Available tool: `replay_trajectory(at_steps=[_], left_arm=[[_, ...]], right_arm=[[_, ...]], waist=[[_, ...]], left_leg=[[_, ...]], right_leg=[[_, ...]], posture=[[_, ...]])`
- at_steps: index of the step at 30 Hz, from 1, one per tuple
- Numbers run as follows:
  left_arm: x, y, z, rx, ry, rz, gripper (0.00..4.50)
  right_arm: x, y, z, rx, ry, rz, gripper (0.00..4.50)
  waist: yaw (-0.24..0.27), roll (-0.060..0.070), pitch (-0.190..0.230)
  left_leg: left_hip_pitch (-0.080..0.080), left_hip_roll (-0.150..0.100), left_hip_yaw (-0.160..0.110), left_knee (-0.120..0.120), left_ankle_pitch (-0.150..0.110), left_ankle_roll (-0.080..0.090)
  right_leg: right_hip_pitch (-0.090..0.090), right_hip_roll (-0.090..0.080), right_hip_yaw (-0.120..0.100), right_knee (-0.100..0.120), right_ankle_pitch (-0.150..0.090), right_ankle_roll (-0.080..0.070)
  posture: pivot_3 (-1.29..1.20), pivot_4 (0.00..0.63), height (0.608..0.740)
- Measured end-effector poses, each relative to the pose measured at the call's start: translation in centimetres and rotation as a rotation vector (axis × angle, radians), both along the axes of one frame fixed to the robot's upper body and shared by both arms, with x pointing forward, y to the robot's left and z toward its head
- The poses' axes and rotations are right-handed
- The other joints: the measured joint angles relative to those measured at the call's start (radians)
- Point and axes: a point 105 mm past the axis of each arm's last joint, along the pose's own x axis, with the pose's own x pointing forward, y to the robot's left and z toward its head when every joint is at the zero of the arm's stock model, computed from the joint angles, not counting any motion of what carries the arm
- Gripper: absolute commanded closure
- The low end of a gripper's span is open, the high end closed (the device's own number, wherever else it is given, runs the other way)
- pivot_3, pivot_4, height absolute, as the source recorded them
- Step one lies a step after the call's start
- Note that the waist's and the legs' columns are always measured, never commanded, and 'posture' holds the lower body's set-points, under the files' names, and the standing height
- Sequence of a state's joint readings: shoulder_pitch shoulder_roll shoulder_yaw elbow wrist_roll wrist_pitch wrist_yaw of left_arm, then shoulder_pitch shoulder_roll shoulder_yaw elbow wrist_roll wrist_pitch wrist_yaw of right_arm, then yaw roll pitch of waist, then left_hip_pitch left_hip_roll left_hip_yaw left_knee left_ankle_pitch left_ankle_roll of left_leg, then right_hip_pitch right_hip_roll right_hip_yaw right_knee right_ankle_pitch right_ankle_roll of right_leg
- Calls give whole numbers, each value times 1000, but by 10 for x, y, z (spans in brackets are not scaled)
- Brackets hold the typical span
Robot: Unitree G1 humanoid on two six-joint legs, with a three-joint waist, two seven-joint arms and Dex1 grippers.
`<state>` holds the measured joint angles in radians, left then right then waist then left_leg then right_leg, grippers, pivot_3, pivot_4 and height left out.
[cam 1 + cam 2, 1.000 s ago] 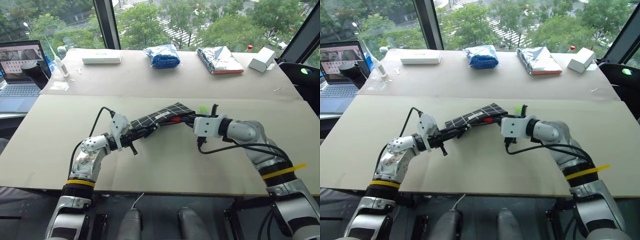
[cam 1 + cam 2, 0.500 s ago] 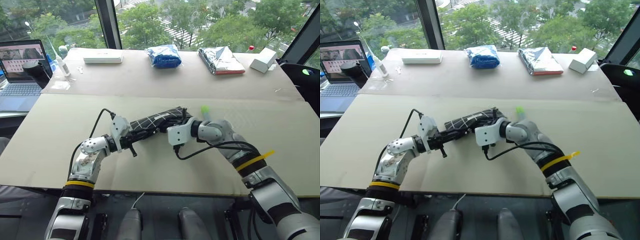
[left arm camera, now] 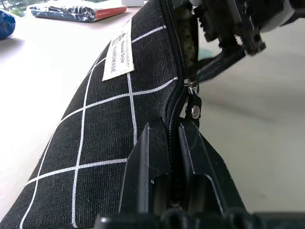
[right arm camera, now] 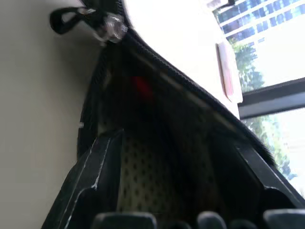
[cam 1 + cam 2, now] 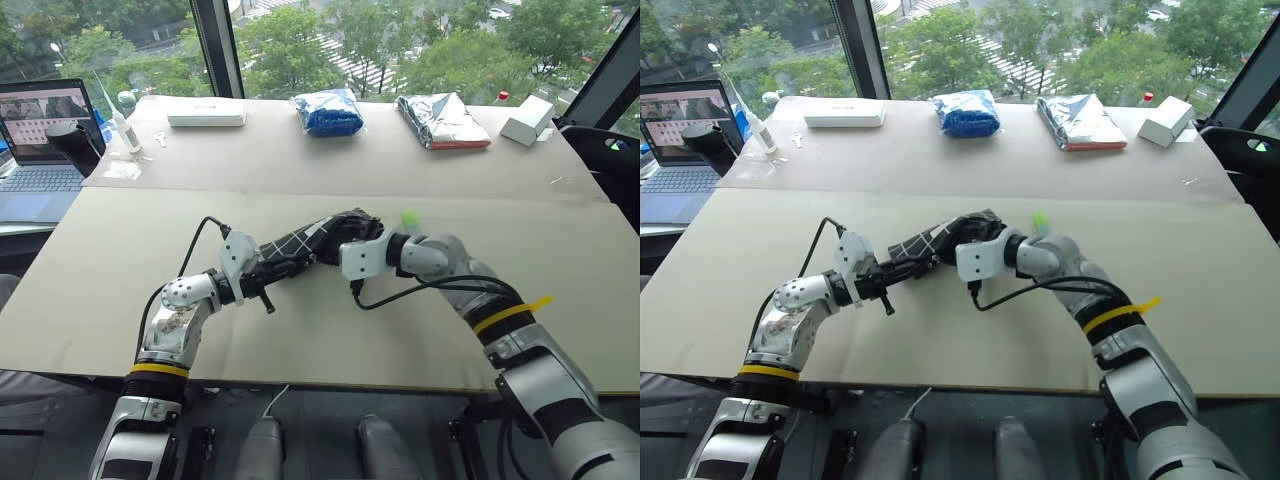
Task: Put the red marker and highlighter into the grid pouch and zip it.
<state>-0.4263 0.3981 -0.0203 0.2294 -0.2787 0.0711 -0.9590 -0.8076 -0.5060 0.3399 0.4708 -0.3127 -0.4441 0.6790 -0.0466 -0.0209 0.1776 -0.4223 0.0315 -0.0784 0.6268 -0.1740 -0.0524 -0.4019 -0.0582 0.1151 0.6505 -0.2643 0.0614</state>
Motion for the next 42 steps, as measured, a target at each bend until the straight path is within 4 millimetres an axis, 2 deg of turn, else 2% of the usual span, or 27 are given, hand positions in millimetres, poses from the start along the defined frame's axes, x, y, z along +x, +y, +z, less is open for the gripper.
replay_trajectory(at_steps=[4,7,10,11,12,15,21,23,28,36,40,42], left_arm=[[1,0,-1,-3,3,11,4500],[1,1,-2,-4,5,18,4500],[2,1,-2,-5,5,25,4500],[2,1,-2,-5,5,25,4500],[2,1,-2,-6,5,25,4500],[2,1,-2,-6,6,26,4500],[2,0,-2,-6,5,25,4500],[2,1,-2,-6,5,26,4500],[2,1,-2,-6,6,28,4500],[2,2,-4,-6,12,34,4500],[2,2,-4,-7,11,39,4500],[2,2,-4,-7,11,41,4500]], right_arm=[[-16,-25,18,250,293,-20,1428],[-28,-55,39,454,517,-37,1428],[-22,-80,54,551,509,-131,1428],[-16,-85,51,558,493,-188,1428],[-2,-96,43,570,469,-301,1428],[16,-111,14,563,478,-492,1428],[34,-109,-33,581,564,-745,1428],[35,-113,-40,574,572,-790,1428],[37,-121,-47,542,570,-875,1428],[37,-116,-52,575,621,-900,1428],[36,-113,-55,668,705,-901,2428],[34,-111,-57,700,744,-890,3174]], waist=[[2,0,0],[5,0,0],[1,0,0],[-2,0,0],[-5,0,0],[-6,0,0],[-8,0,0],[-3,0,0],[-1,0,0],[-3,0,0],[-7,0,0],[-10,0,0]], left_leg=[[0,0,0,0,0,0],[0,-1,-1,1,0,0],[4,0,-1,1,0,0],[7,0,0,0,0,0],[8,0,0,-1,0,0],[7,0,0,-1,0,0],[6,0,1,-1,0,0],[6,0,1,-1,0,0],[6,0,0,-1,0,0],[7,0,0,-1,0,0],[8,0,0,-1,0,0],[8,0,0,-1,0,0]], right_leg=[[0,0,0,0,0,0],[2,0,0,0,0,0],[6,0,-1,-1,0,0],[7,0,0,-1,0,0],[8,1,0,-1,0,0],[7,1,0,-2,0,0],[7,0,1,-2,0,0],[7,0,1,-2,0,0],[7,0,0,-2,0,0],[8,0,0,-2,0,0],[9,0,0,-2,0,0],[9,0,0,-2,0,0]], posture=[[0,150,740],[0,150,740],[0,150,740],[0,150,740],[0,150,740],[0,150,740],[0,150,740],[0,150,740],[0,150,740],[0,150,740],[0,150,740],[0,150,740]])
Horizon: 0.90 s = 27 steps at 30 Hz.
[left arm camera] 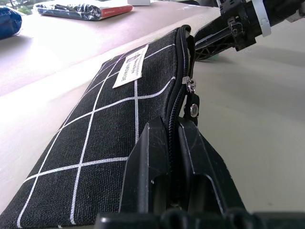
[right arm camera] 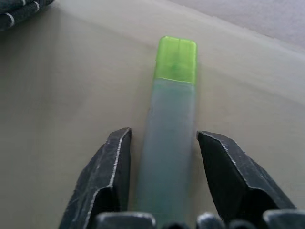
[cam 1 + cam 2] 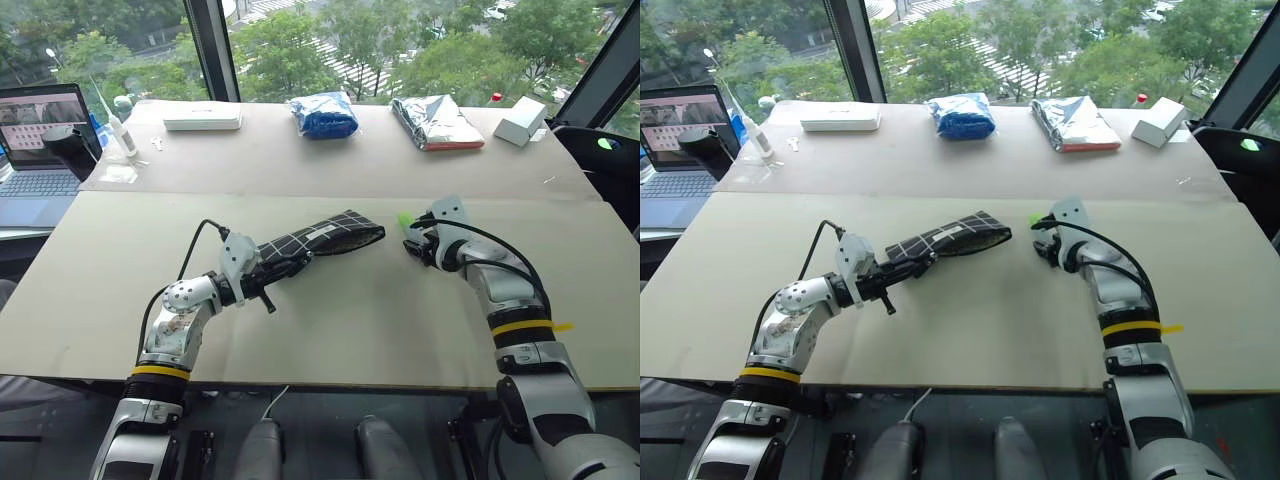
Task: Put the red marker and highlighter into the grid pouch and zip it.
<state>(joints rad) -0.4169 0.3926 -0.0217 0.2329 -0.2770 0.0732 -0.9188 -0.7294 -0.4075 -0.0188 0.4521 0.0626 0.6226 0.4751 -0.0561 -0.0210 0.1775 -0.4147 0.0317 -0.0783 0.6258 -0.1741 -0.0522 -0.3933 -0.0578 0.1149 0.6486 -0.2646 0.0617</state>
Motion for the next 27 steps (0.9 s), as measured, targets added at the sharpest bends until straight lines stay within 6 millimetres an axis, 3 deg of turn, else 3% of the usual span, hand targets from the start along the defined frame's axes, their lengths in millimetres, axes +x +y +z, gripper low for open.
replay_trajectory(at_steps=[2,9,14,17,18,20,21,25,27], left_arm=[[0,0,0,0,0,1,4500],[0,0,0,-1,-1,4,4500],[0,0,0,-1,-1,3,4500],[0,0,0,0,-1,0,4500],[0,0,0,2,0,0,4500],[0,0,1,1,-1,-2,4500],[0,1,1,2,0,-1,4500],[0,1,0,2,7,0,4500],[0,1,-1,2,13,0,4500]], right_arm=[[0,0,0,19,7,-4,3446],[-1,0,0,60,15,-7,3446],[-1,1,7,50,-70,24,3446],[-6,2,55,-11,-272,151,3446],[-11,1,78,-53,-355,202,3446],[-31,2,99,-137,-442,332,3446],[-41,3,99,-169,-448,395,3446],[-76,5,60,-212,-286,600,3446],[-89,5,52,-229,-223,664,3446]], waist=[[-2,0,0],[-4,0,0],[-5,0,0],[-4,4,3],[-4,4,3],[0,3,2],[1,3,2],[1,3,2],[1,3,2]], left_leg=[[0,0,0,0,0,0],[0,0,0,0,0,0],[-1,0,0,0,0,0],[-4,-1,0,0,0,0],[-4,0,0,0,0,0],[-4,0,0,0,0,0],[-4,0,-1,0,0,1],[-4,-1,0,1,0,1],[-3,0,0,1,0,1]], right_leg=[[0,0,0,0,0,0],[0,0,0,0,0,0],[0,0,0,-1,0,0],[-3,-1,1,-1,0,1],[-3,0,0,-1,0,1],[-2,0,-1,-2,0,1],[-1,0,-2,-3,-1,1],[-1,-1,0,-2,-1,1],[-1,0,0,-2,-1,2]], posture=[[0,150,740],[0,150,740],[0,150,740],[0,150,740],[0,150,740],[0,150,740],[0,150,740],[0,150,740],[0,150,740]])
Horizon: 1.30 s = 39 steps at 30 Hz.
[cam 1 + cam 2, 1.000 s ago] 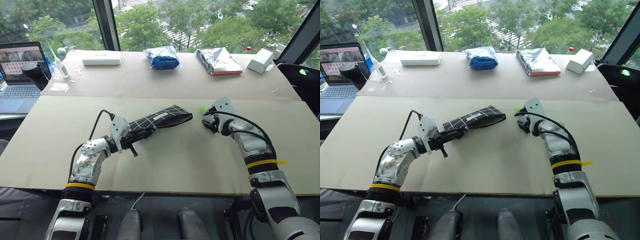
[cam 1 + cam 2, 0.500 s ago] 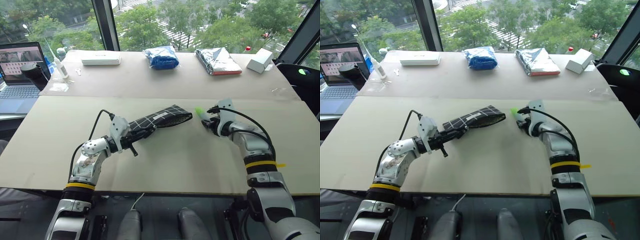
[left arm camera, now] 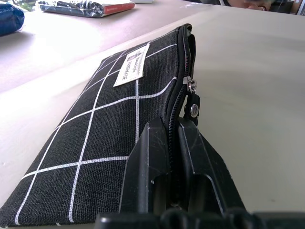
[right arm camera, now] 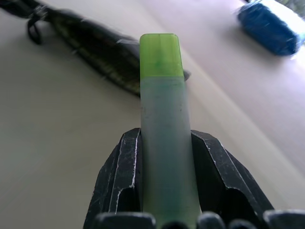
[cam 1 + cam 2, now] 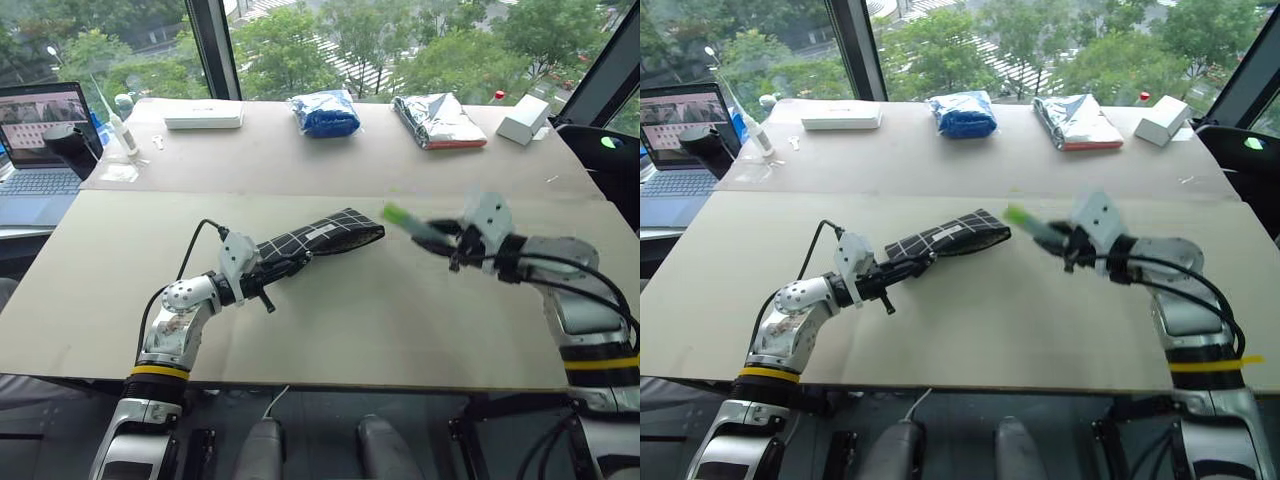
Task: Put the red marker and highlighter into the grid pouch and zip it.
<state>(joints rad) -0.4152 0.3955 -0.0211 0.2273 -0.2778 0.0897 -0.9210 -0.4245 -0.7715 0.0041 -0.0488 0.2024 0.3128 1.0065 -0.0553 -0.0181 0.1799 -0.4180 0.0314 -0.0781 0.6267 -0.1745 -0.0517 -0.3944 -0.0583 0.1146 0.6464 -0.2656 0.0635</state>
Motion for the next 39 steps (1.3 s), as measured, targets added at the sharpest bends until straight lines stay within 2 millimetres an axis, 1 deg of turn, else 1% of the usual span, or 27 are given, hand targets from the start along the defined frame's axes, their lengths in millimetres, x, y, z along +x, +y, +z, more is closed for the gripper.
replay_trajectory(at_steps=[3,8,11,14,18,21,27,29,34,39], left_arm=[[0,-1,0,-1,2,-4,4500],[-1,-3,0,-3,2,-14,4500],[-1,-4,1,-5,0,-20,4500],[0,-5,1,-6,0,-23,4500],[-1,-9,1,-12,1,-38,4500],[-2,-13,0,-14,5,-49,4500],[-4,-14,-1,-11,5,-63,4500],[-4,-14,-1,-10,6,-64,4500],[-4,-14,-1,-9,7,-67,4500],[-4,-9,-2,1,11,-57,4500]], right_arm=[[-5,6,3,-30,-9,37,3446],[-2,24,-10,-48,-4,57,3446],[0,31,-10,-59,-16,71,3446],[5,36,-6,-66,-42,81,3446],[12,44,-12,-110,-51,91,3446],[14,49,-12,-116,-56,104,3446],[25,59,-12,-216,-108,140,3446],[27,68,-11,-250,-140,169,3446],[25,97,-12,-341,-240,282,3446],[27,114,-14,-412,-321,343,3446]], waist=[[-7,0,0],[-5,0,0],[-1,0,0],[4,0,0],[9,0,0],[10,0,0],[10,0,0],[10,0,0],[9,0,0],[11,0,0]], left_leg=[[1,1,0,0,0,0],[1,0,0,0,0,0],[1,0,0,0,0,0],[1,0,0,0,0,0],[1,0,0,0,0,0],[1,0,0,0,0,0],[1,0,0,0,0,0],[1,0,0,0,0,0],[1,0,0,0,0,0],[1,0,0,0,0,0]], right_leg=[[0,1,0,0,0,0],[0,0,0,0,0,0],[0,0,0,0,0,0],[0,0,0,0,0,0],[0,0,0,0,0,0],[0,0,0,0,0,0],[0,0,0,0,0,0],[0,0,0,0,0,0],[0,0,0,0,0,-1],[0,0,0,1,0,-1]], posture=[[0,150,740],[0,150,740],[0,150,740],[0,150,740],[0,150,740],[0,150,740],[0,150,740],[0,150,740],[0,150,740],[0,150,740]])
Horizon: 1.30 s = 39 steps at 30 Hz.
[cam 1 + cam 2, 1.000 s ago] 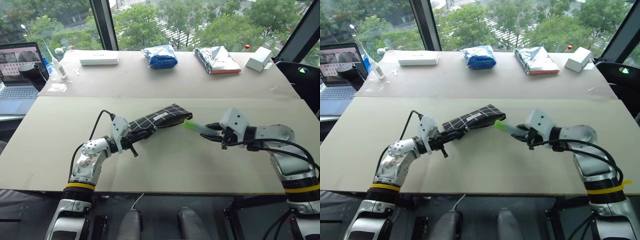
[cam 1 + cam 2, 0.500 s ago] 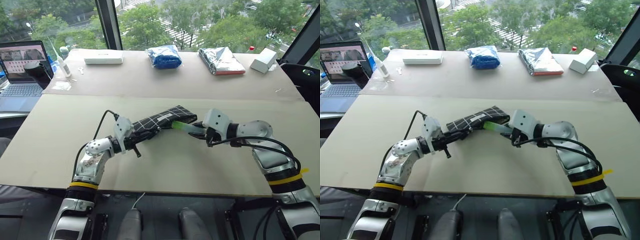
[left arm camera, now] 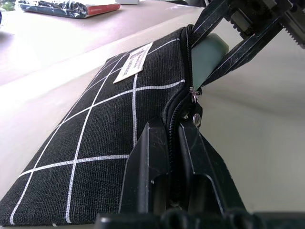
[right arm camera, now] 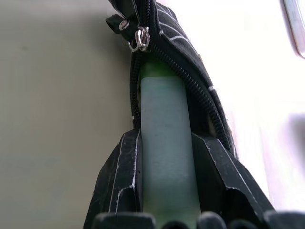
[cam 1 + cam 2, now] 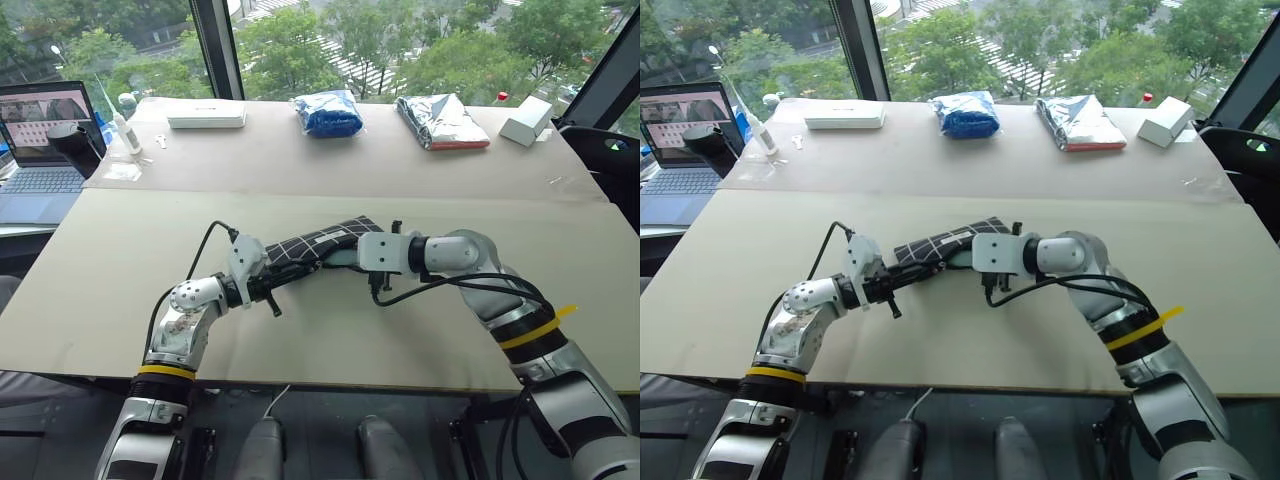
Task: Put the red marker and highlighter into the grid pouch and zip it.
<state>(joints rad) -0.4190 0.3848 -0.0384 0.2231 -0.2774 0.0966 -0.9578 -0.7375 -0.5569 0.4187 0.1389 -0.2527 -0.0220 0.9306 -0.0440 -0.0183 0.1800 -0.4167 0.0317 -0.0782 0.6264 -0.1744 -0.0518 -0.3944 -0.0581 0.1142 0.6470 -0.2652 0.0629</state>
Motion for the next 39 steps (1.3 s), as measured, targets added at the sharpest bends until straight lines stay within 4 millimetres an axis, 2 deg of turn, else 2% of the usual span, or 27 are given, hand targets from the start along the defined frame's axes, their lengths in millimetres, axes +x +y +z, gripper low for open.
replay_trajectory(at_steps=[9,15,17,18,20,23,24,28,30,32,36,39], left_arm=[[-1,0,-3,-2,17,1,4500],[-2,-3,1,-15,4,-5,4500],[-2,-4,1,-19,4,-7,4500],[-2,-5,1,-19,5,-8,4500],[-2,-6,1,-23,6,-10,4500],[-2,-7,1,-26,5,-11,4500],[-2,-7,1,-27,5,-11,4500],[-2,-8,1,-30,5,-14,4500],[-2,-8,1,-30,5,-14,4500],[-2,-9,1,-30,5,-14,4500],[-3,-8,-1,-28,7,-10,4500],[-3,-8,-1,-26,9,-9,4500]], right_arm=[[4,21,-7,-14,-80,65,3446],[16,23,-1,-11,-125,58,3446],[16,24,0,-16,-135,66,2445],[16,25,0,-10,-133,70,2236],[13,29,0,14,-110,87,1389],[15,28,4,46,-113,66,547],[16,27,6,54,-116,58,547],[20,15,16,111,-104,24,547],[24,1,26,172,-65,-22,547],[20,-20,38,292,52,-71,547],[-19,-60,42,512,405,-61,547],[-43,-69,39,631,561,-33,547]], waist=[[-2,0,0],[-2,0,0],[-1,0,0],[-1,0,0],[-2,0,0],[-2,0,0],[-1,0,0],[0,0,0],[0,0,0],[2,0,0],[5,0,0],[-5,0,0]], left_leg=[[0,0,0,0,0,0],[0,0,0,0,0,0],[0,0,0,0,0,0],[0,0,0,0,0,0],[0,0,0,0,0,0],[0,0,0,0,0,0],[0,0,0,0,0,0],[0,0,0,0,0,0],[0,0,0,0,0,0],[0,0,-1,0,0,0],[0,0,-1,0,0,0],[2,0,-1,0,0,0]], right_leg=[[0,0,0,0,0,0],[0,0,0,0,0,-1],[0,0,0,0,0,-1],[0,0,0,0,0,-1],[0,0,0,1,0,-1],[0,0,0,1,0,-1],[0,0,0,1,0,-1],[0,0,0,1,0,-1],[0,0,0,0,0,-1],[1,0,0,0,0,-1],[3,0,-1,-1,0,-1],[4,0,-1,-1,0,0]], posture=[[0,150,740],[0,150,740],[0,150,740],[0,150,740],[0,150,740],[0,150,740],[0,150,740],[0,150,740],[0,150,740],[0,150,740],[0,150,740],[0,150,740]])
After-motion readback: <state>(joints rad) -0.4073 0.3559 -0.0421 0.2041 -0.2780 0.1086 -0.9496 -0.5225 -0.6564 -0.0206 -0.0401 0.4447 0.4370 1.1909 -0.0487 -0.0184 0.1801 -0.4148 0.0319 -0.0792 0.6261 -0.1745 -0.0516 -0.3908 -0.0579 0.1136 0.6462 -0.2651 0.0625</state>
